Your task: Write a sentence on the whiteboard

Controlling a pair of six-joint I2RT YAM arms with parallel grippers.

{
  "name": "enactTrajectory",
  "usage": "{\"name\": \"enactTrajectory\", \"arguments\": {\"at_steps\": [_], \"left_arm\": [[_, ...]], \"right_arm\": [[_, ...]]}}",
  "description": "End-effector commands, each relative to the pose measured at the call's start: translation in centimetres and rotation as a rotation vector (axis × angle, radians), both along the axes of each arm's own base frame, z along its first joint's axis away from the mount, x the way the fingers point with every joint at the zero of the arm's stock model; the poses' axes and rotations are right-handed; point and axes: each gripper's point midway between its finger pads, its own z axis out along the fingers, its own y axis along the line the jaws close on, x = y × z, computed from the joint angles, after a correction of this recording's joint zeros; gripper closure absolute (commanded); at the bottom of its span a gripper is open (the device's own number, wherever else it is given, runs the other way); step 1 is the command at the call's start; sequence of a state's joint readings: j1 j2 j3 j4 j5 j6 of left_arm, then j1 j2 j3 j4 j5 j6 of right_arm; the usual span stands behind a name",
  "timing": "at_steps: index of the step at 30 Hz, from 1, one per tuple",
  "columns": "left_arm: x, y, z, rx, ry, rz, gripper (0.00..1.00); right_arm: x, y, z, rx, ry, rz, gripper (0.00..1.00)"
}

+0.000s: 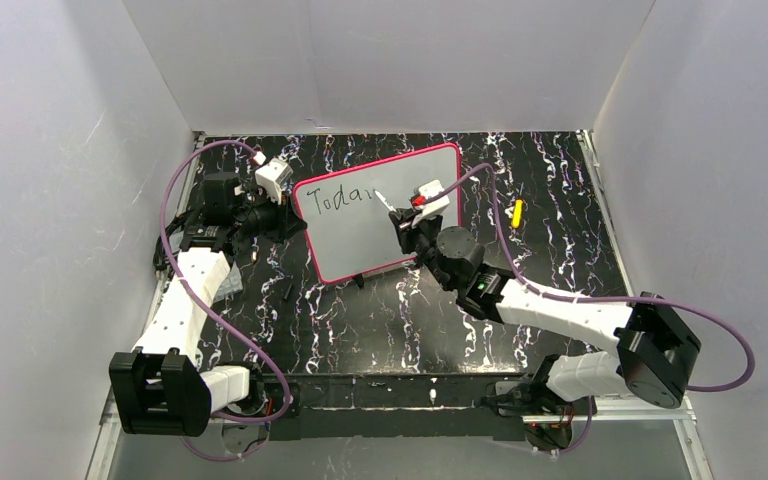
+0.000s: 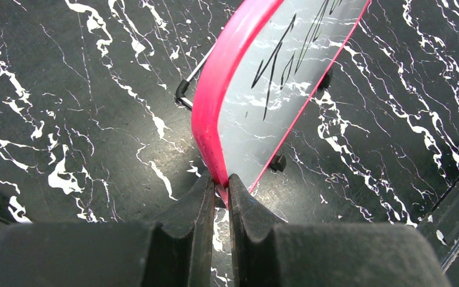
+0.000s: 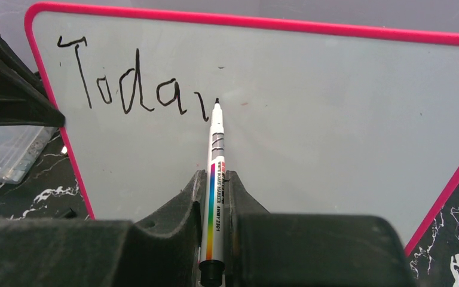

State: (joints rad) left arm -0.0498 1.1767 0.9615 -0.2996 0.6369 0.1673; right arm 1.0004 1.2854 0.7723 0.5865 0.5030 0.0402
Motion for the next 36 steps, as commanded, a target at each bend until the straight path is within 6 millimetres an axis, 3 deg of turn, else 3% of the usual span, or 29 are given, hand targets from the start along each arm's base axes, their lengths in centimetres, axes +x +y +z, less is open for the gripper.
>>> {"name": "enactTrajectory", "arguments": {"at_steps": [1, 15, 21, 25, 30, 36], "left_arm": [[-1.0, -0.1, -0.3, 0.011, 0.018, -0.014, 1.0], [-1.0, -0.1, -0.2, 0.01, 0.017, -0.018, 1.0], [-1.1, -0.2, -0.2, 0.008, 0.016, -0.019, 1.0], [-1.0, -0.1, -0.2, 0.009, 0.016, -0.019, 1.0], [-1.0, -0.1, -0.2, 0.009, 0.017, -0.016, 1.0], [-1.0, -0.1, -0.3, 0.007, 0.02, -0.016, 1.0]], "right_arm": [[0.9, -0.1, 2.6, 0.055, -0.058, -0.037, 0.99], [-0.6, 0.6, -3.4, 0.013, 0.085, 0.041, 0.99], [-1.5, 1.1, -4.6, 0.01, 0.12, 0.081, 0.99], [-1.8, 1.0, -3.0, 0.037, 0.098, 0.087, 0.99], [-1.9, -0.4, 1.6, 0.105, 0.019, 0.057, 0.99], [-0.3, -0.8, 5.0, 0.11, -0.066, 0.021, 0.99]]}}
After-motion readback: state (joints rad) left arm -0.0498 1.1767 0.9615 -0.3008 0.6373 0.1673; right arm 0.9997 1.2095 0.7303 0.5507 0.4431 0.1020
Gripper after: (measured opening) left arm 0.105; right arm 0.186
